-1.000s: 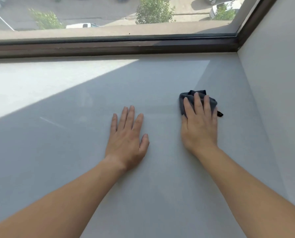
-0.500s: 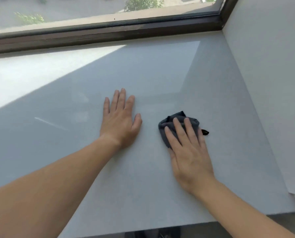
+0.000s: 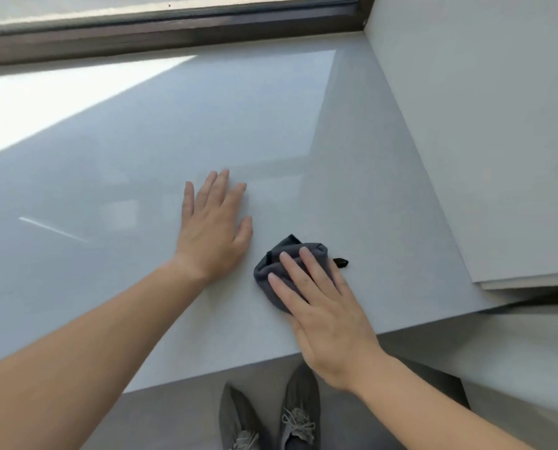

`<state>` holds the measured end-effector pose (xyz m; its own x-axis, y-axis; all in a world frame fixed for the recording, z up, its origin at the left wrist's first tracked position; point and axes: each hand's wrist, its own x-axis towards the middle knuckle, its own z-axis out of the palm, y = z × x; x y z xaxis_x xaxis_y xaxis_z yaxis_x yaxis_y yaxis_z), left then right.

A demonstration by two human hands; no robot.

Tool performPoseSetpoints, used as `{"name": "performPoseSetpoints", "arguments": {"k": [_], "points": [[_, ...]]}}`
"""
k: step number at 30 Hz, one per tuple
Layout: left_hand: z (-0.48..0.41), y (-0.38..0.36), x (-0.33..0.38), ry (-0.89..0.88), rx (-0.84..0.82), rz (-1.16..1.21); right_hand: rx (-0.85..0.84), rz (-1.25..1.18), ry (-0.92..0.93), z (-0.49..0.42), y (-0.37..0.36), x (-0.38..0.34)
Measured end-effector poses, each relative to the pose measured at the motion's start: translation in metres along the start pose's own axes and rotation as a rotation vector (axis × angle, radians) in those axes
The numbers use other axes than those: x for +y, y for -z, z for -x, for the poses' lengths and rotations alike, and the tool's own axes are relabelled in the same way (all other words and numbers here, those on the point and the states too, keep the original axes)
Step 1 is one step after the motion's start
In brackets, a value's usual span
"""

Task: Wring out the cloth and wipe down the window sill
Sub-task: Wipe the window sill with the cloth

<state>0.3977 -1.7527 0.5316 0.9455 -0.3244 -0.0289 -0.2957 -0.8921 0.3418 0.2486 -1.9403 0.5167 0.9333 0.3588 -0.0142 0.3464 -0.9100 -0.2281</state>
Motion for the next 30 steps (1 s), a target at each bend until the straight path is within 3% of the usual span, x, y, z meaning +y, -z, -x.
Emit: {"name": "performPoseSetpoints", "arguments": {"k": [2,6,8,11,14,16,21,26,30], "points": [[0.016,-0.009,0.010,-0.010,-0.074,-0.024,-0.001,0.007,-0.006,0.007,0.006,0.020],[0.022,-0.021,0.011,0.011,-0.125,-0.101,0.086,-0.039,-0.401,0.004,0.022,0.058],[0.022,-0.024,0.013,0.014,-0.123,-0.132,0.114,-0.002,-0.503,0.002,0.019,0.046],[0.023,-0.024,0.015,0.025,-0.126,-0.148,0.095,0.019,-0.293,0.015,0.004,0.009],[0.024,-0.020,0.012,0.023,-0.128,-0.134,0.069,-0.033,-0.079,0.035,0.005,0.019],[0.023,-0.019,0.012,0.023,-0.124,-0.124,0.081,-0.048,-0.130,0.044,0.012,0.047],[0.025,-0.015,0.017,0.041,-0.121,-0.095,0.142,-0.122,-0.530,0.051,0.033,0.099],[0.015,-0.010,0.031,0.050,-0.058,-0.069,0.111,-0.062,-0.537,0.047,0.034,0.087],[-0.022,-0.005,0.033,0.027,0.030,-0.035,0.059,-0.044,-0.426,0.033,0.035,0.090]]}}
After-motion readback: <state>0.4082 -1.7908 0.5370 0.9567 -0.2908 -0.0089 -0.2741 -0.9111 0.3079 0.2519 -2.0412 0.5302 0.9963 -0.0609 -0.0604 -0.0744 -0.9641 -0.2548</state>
